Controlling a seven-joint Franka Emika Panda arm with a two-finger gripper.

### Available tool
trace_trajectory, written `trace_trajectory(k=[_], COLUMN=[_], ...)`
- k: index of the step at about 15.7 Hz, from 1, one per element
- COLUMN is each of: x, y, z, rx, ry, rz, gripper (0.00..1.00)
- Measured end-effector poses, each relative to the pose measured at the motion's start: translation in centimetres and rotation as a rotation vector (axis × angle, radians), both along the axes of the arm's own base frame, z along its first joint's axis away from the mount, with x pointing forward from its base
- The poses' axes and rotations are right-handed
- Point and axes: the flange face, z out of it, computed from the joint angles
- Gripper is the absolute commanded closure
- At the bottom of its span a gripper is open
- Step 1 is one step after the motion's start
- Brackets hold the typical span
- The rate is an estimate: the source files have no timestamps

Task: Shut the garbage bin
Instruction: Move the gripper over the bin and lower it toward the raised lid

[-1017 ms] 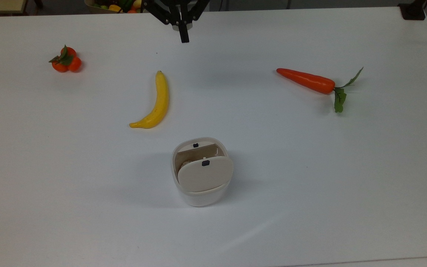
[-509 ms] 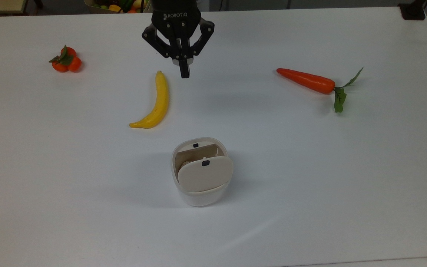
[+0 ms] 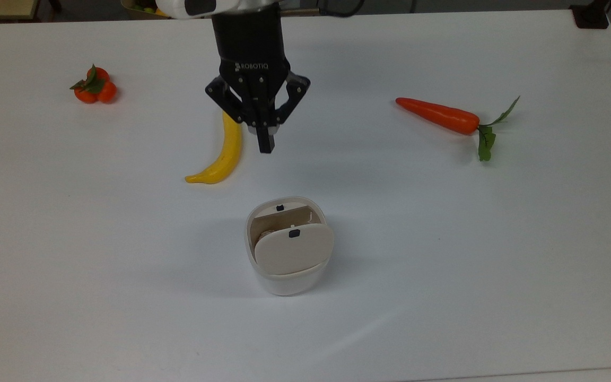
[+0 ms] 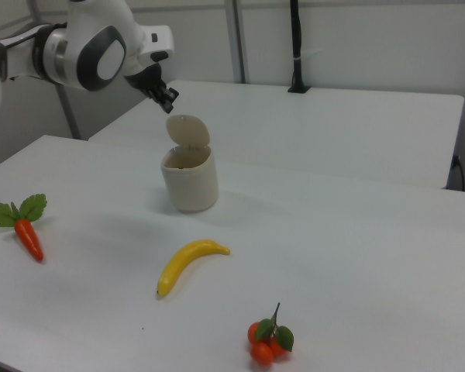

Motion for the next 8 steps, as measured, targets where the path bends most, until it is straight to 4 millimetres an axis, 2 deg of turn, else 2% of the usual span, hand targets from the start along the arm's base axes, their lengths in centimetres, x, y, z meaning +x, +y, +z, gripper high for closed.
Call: trace_trajectory(k=[5, 8], x=[3.0, 4.0], y=[0.3, 1.3], z=[-0.3, -1.5], rx=[0.086, 0.160], ry=[-0.075, -0.111], rz=[-0.129, -0.211], gripper=[1.00, 1.00])
